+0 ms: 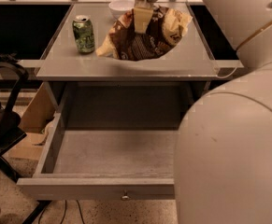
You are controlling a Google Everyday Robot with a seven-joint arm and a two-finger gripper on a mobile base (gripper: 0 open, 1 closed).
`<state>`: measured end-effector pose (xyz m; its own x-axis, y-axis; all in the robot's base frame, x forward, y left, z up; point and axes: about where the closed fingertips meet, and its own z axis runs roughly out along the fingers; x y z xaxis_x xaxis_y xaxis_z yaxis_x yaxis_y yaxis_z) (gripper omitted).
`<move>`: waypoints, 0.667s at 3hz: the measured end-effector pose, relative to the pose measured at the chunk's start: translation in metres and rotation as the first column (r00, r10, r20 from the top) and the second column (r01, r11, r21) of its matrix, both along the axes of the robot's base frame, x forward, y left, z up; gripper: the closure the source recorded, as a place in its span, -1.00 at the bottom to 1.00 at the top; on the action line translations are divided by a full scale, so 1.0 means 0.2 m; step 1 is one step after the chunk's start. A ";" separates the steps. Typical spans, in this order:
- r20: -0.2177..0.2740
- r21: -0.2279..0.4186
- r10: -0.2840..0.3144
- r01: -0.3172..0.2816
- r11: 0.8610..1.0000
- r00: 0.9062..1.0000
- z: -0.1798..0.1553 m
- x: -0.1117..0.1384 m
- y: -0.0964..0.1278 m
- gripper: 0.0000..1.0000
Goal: Pick brown chip bag from top drawer and place on counter
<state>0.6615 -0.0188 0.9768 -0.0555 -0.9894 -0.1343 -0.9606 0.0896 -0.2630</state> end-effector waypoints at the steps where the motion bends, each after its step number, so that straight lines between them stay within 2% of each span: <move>1: 0.131 0.075 -0.169 0.160 0.984 0.977 0.20 0.14 -0.16 1.00; 2: 0.145 0.085 -0.168 0.157 0.984 0.975 0.20 0.16 -0.14 1.00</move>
Offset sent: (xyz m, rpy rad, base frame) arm 0.0197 -0.0327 0.0387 0.0478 -0.1125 -0.1511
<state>0.6938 -0.0469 1.0175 -0.1879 -0.9563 -0.2240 -0.8816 0.2648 -0.3907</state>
